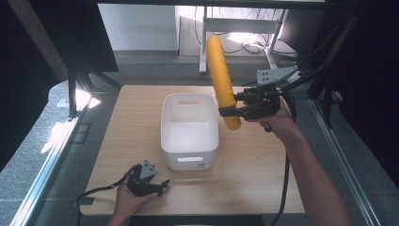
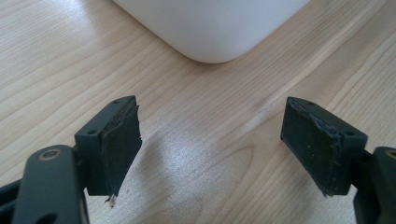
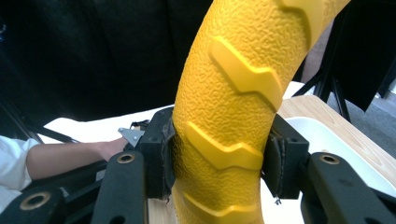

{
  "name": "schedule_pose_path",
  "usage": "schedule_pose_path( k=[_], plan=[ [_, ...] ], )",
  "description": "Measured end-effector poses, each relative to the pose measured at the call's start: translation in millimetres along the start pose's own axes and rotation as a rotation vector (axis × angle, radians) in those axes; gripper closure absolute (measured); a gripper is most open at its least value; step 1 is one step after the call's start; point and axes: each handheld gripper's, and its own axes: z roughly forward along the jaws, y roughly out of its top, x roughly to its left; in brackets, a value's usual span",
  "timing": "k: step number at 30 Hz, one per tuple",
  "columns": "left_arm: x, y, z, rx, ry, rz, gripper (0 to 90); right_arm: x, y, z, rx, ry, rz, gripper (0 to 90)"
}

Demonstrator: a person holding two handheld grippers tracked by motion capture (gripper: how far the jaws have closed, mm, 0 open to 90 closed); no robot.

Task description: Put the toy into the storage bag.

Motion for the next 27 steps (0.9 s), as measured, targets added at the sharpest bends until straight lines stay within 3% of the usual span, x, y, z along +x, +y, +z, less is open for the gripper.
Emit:
schedule_pose_path(
  k=[17, 27],
  plan=[
    [0.6, 0.1, -1.4, 0.009, 0.003, 0.01, 20.2, 5.4, 11.9, 9.0, -0.028, 0.042, -0.023, 51.5],
    [0.2, 0.1, -1.1, 0.007, 0.003, 0.008, 20.2, 9.1, 14.3, 20.1, -0.011, 0.081, -0.026, 51.5]
  ],
)
